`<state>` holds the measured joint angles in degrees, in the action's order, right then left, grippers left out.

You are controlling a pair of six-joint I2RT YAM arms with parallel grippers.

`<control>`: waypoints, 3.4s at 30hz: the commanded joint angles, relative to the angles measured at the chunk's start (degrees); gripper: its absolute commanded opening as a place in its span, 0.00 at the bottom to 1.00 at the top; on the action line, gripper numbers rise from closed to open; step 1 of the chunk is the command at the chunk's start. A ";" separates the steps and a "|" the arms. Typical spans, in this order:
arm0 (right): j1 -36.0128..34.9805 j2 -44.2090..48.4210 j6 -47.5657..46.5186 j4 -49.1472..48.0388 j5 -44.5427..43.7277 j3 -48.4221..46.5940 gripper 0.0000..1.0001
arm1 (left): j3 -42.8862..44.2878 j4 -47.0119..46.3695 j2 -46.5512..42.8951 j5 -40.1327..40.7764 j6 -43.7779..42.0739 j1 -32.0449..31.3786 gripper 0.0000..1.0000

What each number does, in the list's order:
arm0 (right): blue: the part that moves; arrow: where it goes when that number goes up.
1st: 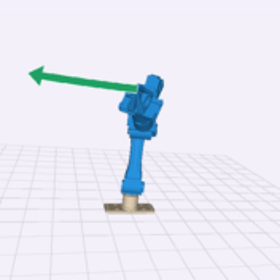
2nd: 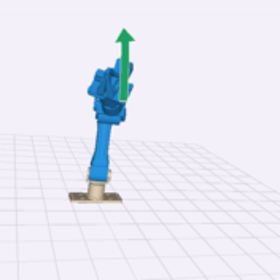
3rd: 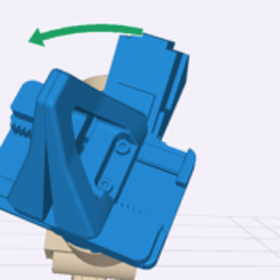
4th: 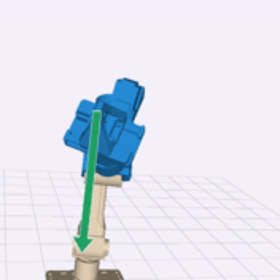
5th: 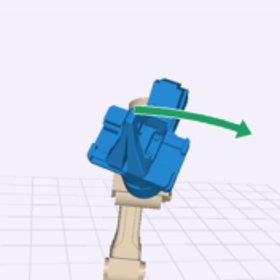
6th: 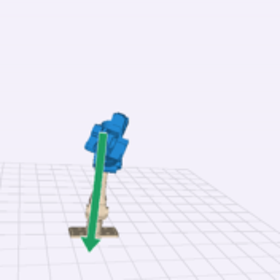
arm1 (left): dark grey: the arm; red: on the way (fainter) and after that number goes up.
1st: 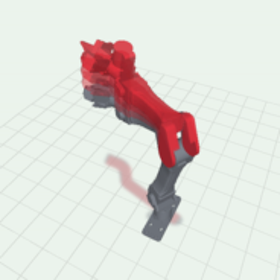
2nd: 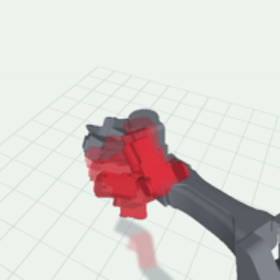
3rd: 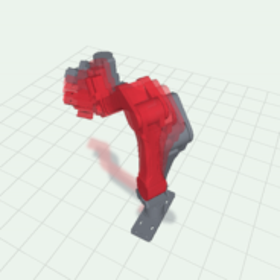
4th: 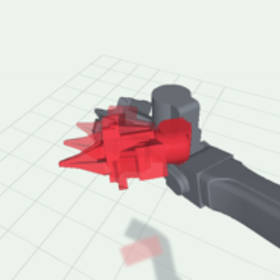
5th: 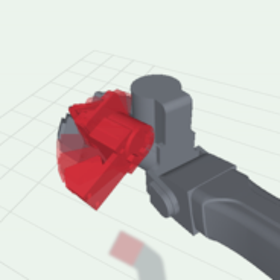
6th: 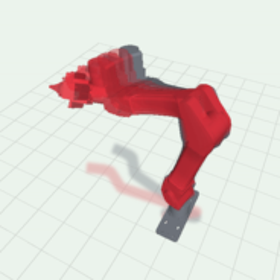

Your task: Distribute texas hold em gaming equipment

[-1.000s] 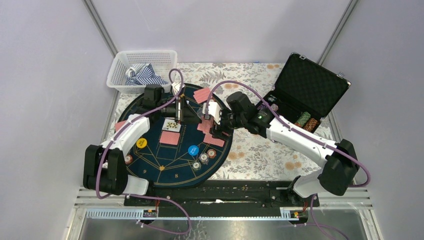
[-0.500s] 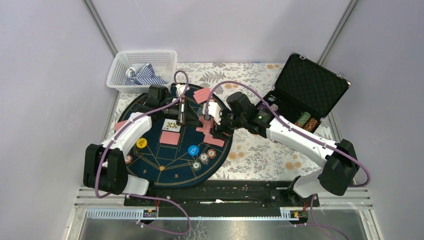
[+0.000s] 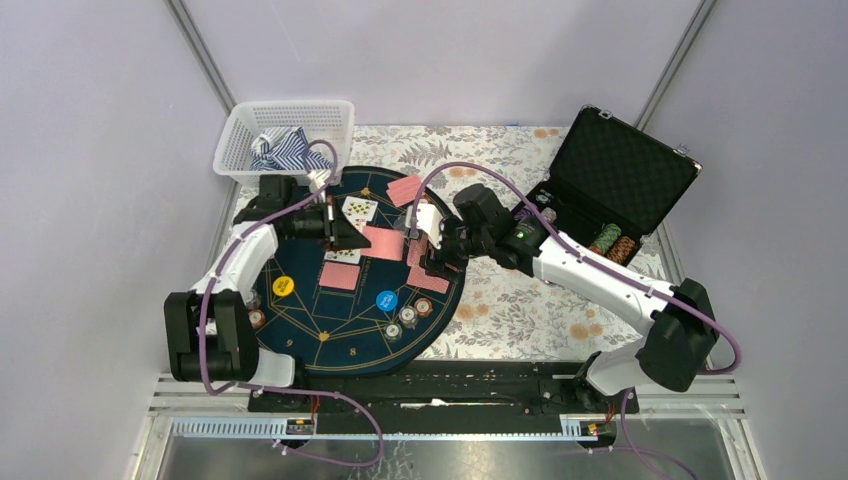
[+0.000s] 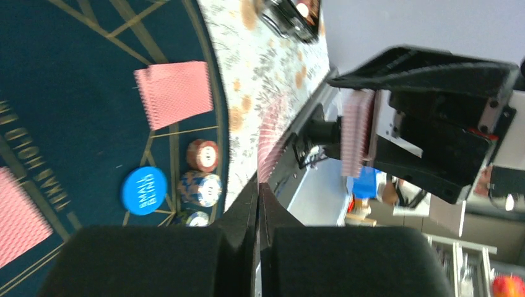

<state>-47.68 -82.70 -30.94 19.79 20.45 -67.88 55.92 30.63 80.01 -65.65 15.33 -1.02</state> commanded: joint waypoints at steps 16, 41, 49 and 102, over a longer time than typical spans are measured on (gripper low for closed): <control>-0.54 2.51 -0.66 -3.56 -1.49 -0.51 0.10 | -0.45 21.43 9.65 27.74 -13.58 13.15 0.00; -0.57 1.76 -0.70 -3.06 -1.59 -1.58 0.10 | -4.46 21.67 9.77 37.10 -9.58 13.41 0.42; -0.54 1.57 -0.78 -2.90 -1.39 -1.86 0.10 | -3.02 22.25 6.51 40.78 -8.21 14.56 0.62; -0.83 0.08 2.21 -0.13 4.16 -6.78 0.30 | -6.18 -33.57 -10.30 0.61 33.24 -12.57 0.77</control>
<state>-47.88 -84.23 -29.47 21.58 23.53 -73.97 51.31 7.51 70.46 -61.60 42.46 -11.33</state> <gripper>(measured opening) 0.728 0.816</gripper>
